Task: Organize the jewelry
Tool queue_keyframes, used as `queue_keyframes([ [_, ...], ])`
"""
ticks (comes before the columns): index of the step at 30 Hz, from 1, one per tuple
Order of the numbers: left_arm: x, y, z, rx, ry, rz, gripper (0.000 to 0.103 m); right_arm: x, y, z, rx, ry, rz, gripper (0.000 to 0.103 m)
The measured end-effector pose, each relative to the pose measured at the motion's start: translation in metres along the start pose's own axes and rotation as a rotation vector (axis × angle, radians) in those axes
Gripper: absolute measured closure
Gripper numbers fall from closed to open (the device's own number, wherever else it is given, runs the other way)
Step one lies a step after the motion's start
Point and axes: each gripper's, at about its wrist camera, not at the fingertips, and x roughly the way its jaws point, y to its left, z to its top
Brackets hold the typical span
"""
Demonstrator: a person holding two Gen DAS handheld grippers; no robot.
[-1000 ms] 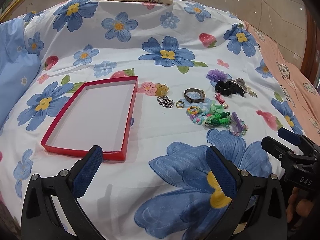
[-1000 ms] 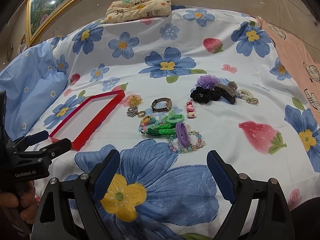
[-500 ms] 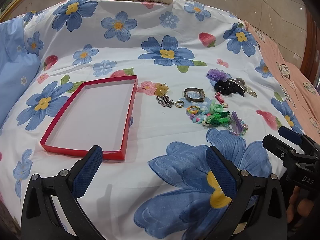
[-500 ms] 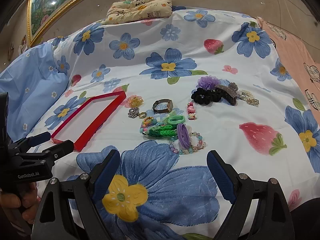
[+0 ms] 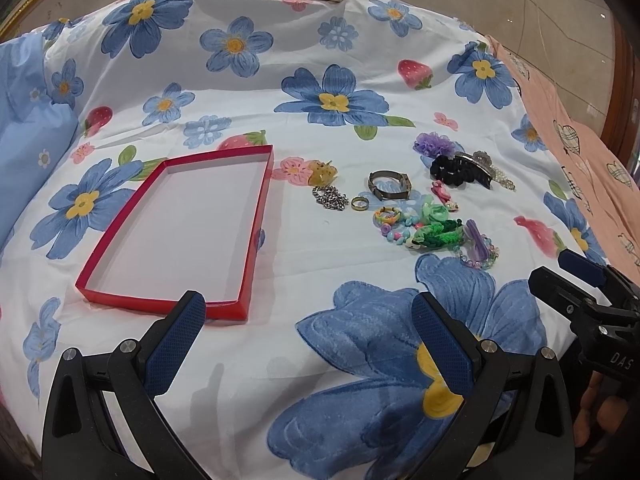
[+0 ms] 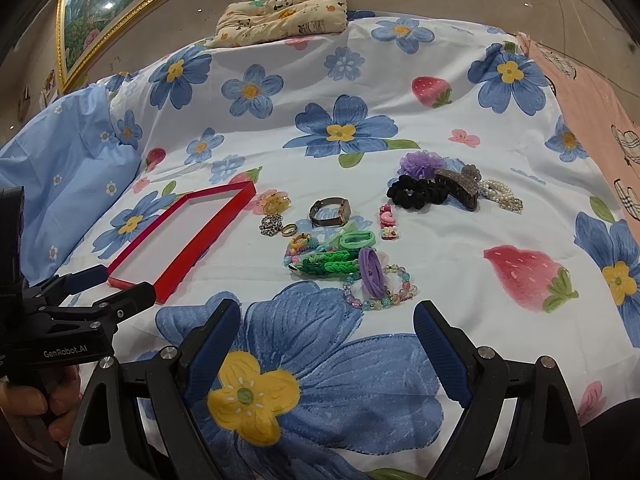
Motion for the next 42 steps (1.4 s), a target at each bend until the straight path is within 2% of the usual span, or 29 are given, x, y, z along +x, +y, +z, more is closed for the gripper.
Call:
queue_keyframes([
  [8,0.011,0.001,0.007,-0.005,0.024,-0.024,0.000,0.008,-0.007,0.004,0.016,0.016,0.008,0.014],
  [12,0.020,0.002,0.012,-0.014,0.051,-0.060,0.000,0.013,-0.014,0.006,0.029,0.024,0.012,0.014],
  [17,0.036,-0.004,0.023,-0.002,0.081,-0.119,0.006,0.024,-0.026,0.013,0.054,0.047,0.017,0.031],
  [22,0.058,-0.018,0.039,0.023,0.121,-0.193,0.018,0.043,-0.041,0.018,0.089,0.095,0.019,0.050],
  [33,0.101,-0.052,0.059,0.096,0.207,-0.289,0.028,0.087,-0.053,0.023,0.111,0.207,0.046,0.065],
  [38,0.116,-0.063,0.064,0.123,0.240,-0.326,0.031,0.102,-0.058,0.022,0.125,0.254,0.054,0.079],
  [40,0.124,-0.070,0.064,0.144,0.259,-0.340,0.037,0.107,-0.062,0.022,0.136,0.265,0.053,0.089],
  [42,0.132,-0.076,0.064,0.159,0.282,-0.358,0.043,0.109,-0.065,0.023,0.146,0.270,0.057,0.093],
])
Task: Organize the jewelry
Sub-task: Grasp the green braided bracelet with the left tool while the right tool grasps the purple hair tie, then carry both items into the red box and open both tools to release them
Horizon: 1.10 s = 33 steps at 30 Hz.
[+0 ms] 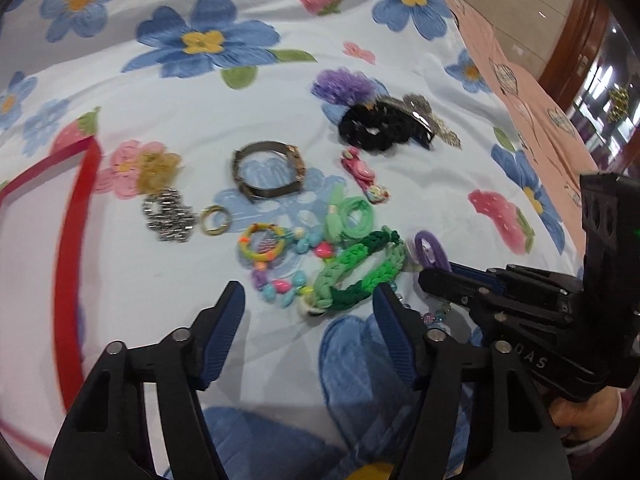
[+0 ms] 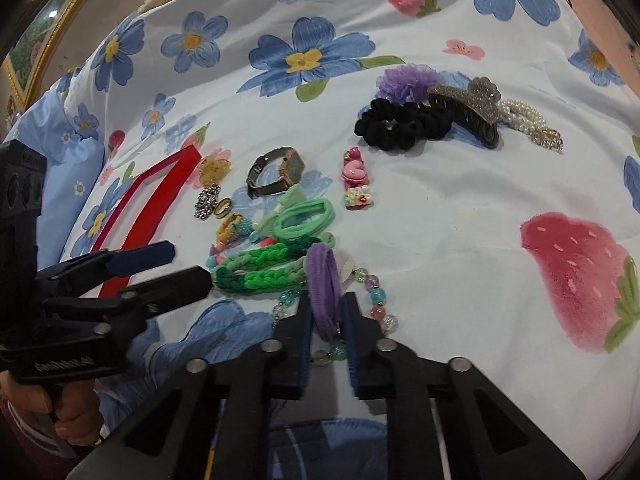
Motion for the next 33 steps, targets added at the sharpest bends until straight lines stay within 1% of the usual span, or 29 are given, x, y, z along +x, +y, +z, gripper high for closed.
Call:
queue_keyframes([
  [2,0.007,-0.003,0.003,0.011,0.015,-0.011,0.048,-0.002,-0.004,0.001,0.017,-0.008,0.003,0.094],
  [4,0.014,-0.007,0.006,0.030,0.031,-0.017,0.057,-0.007,-0.009,0.002,0.033,-0.019,0.006,0.094],
  [5,0.017,-0.009,0.007,0.037,0.037,-0.021,0.060,-0.009,-0.011,0.002,0.043,-0.023,0.011,0.094],
  [7,0.021,-0.013,0.009,0.053,0.049,-0.033,0.076,-0.012,-0.015,0.003,0.059,-0.030,0.014,0.094],
  [9,0.022,-0.016,0.009,0.070,0.050,-0.030,0.079,-0.015,-0.018,0.005,0.069,-0.036,0.018,0.094],
  [10,0.022,-0.017,0.008,0.083,0.047,-0.025,0.089,-0.017,-0.018,0.006,0.074,-0.040,0.021,0.094],
  [12,0.020,-0.016,0.007,0.089,0.046,-0.030,0.092,-0.019,-0.018,0.007,0.078,-0.049,0.028,0.094],
  [18,-0.001,-0.006,0.003,0.055,0.002,-0.040,0.094,-0.026,-0.013,0.009,0.086,-0.075,0.057,0.094],
  [21,-0.015,0.000,0.000,0.026,-0.029,-0.043,0.094,-0.029,-0.010,0.010,0.088,-0.094,0.059,0.094],
  [24,-0.033,0.011,-0.004,-0.019,-0.065,-0.044,0.094,-0.028,-0.004,0.011,0.078,-0.094,0.059,0.094],
  [30,-0.060,0.031,-0.014,-0.078,-0.105,-0.036,0.094,-0.019,0.011,0.012,0.059,-0.086,0.076,0.094],
  [32,-0.068,0.038,-0.017,-0.099,-0.118,-0.031,0.094,-0.014,0.013,0.011,0.055,-0.082,0.072,0.092],
  [33,-0.073,0.042,-0.020,-0.108,-0.125,-0.023,0.094,-0.010,0.014,0.010,0.057,-0.076,0.068,0.089],
])
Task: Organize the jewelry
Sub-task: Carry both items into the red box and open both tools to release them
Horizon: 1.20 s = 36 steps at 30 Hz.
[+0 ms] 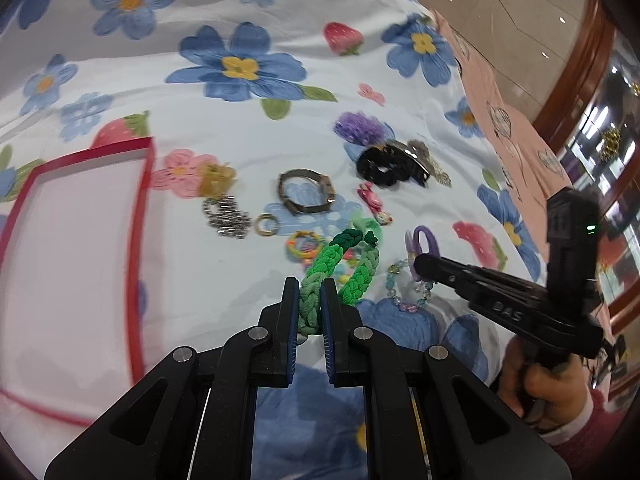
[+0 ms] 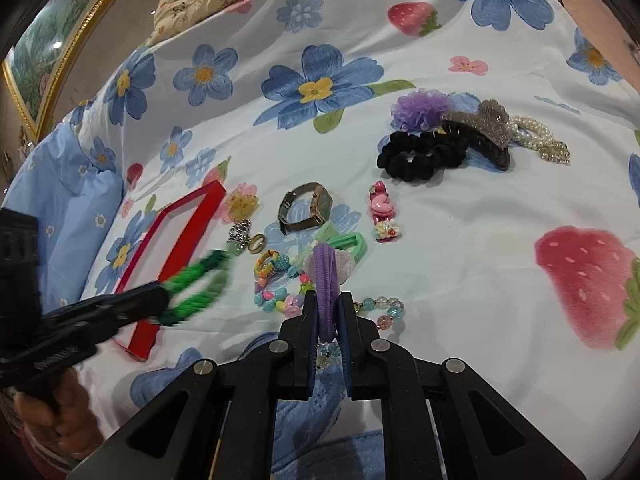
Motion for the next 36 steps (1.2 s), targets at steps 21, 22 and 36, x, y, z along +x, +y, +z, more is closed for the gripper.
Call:
queue_keyframes([
  [21,-0.063,0.077,-0.024,-0.151,-0.092,0.112,0.094,0.016,0.037,0.015,-0.086,-0.013,0.002,0.097],
  [22,-0.066,0.083,-0.025,-0.163,-0.099,0.121,0.094,0.016,0.044,0.016,-0.100,-0.014,0.012,0.098],
  [36,-0.086,0.154,-0.026,-0.310,-0.143,0.220,0.094,0.056,0.156,0.023,-0.243,0.034,0.209,0.098],
])
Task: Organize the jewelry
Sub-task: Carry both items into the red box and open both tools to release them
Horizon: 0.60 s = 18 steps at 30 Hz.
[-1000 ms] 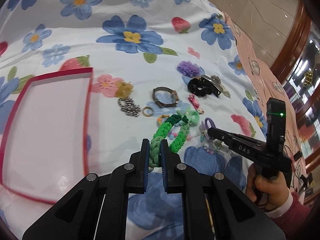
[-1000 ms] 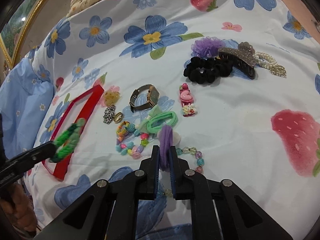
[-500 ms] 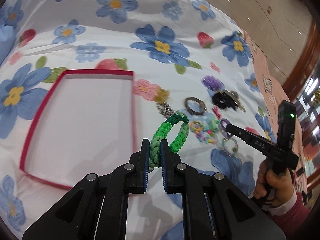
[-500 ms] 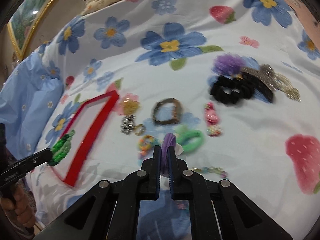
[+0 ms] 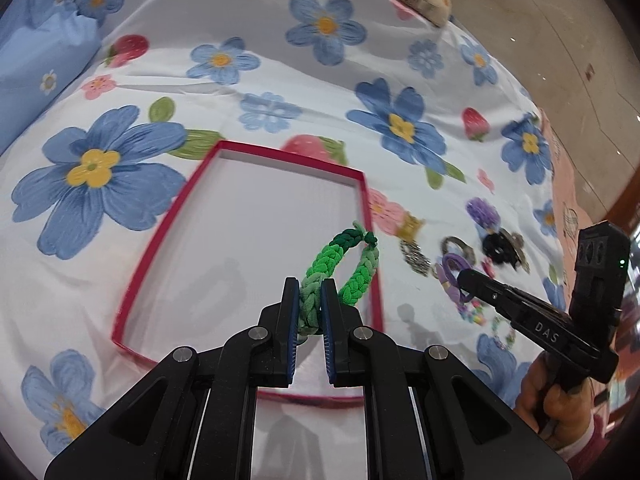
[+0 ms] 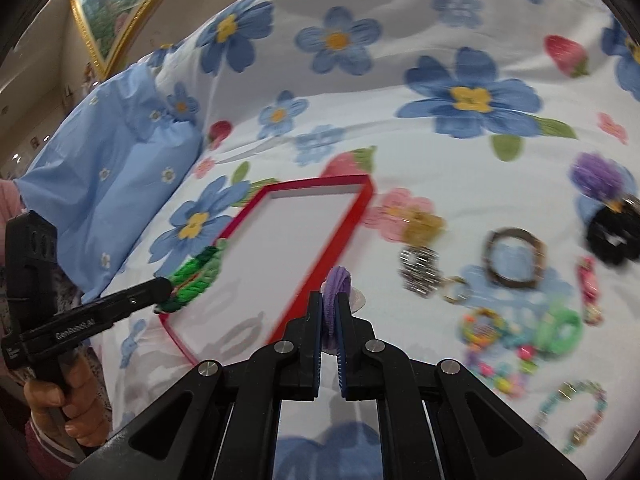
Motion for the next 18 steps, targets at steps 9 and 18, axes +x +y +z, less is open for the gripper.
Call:
queue_keyframes([
  [9,0.033,0.025,0.028,-0.035,0.012,0.049,0.094,0.052,0.024,0.037,-0.030,0.024,0.053,0.097],
  [18,0.080,0.044,0.063,-0.050,0.052,0.091,0.094,0.117,0.023,0.066,-0.027,0.086,0.055,0.097],
])
